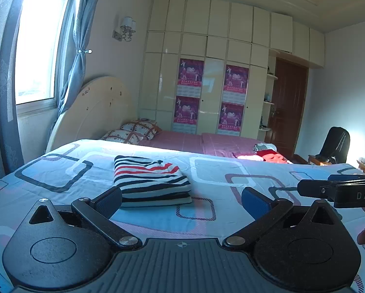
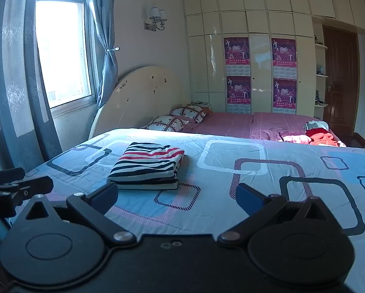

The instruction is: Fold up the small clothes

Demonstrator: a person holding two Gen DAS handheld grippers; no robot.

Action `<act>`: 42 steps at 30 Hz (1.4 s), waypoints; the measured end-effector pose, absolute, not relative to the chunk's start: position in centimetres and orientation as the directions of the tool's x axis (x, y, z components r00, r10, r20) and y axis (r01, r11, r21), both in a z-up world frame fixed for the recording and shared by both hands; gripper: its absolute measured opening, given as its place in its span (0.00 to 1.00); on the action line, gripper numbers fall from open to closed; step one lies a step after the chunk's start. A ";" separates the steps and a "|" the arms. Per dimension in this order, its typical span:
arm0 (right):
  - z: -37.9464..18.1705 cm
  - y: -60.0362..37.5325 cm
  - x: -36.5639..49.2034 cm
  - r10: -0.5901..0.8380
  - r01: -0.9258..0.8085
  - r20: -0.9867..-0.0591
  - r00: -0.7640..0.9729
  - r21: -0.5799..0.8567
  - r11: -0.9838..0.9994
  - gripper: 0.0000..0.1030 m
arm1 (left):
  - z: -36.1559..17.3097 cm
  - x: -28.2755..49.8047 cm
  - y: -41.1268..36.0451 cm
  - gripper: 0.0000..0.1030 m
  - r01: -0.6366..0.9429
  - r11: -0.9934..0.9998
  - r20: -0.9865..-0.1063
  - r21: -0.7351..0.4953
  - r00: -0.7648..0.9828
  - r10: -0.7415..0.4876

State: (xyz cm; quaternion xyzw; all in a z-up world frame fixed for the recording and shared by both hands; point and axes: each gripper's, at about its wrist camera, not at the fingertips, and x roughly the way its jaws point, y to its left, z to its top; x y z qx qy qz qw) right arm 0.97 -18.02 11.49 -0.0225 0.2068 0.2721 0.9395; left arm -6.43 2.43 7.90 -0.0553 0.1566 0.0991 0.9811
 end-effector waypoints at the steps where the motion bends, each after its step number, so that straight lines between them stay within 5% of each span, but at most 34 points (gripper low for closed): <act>1: 11.5 -18.0 1.0 0.504 -0.522 -0.400 0.765 0.073 0.850 0.99 | 7.9 -6.4 2.5 1.00 -0.211 0.974 -0.319 -0.078 0.931 0.176; 42: 11.8 -17.1 1.4 0.526 -0.542 -0.392 0.755 0.078 0.837 0.99 | 7.9 -5.7 3.2 1.00 -0.206 0.975 -0.332 -0.080 0.928 0.169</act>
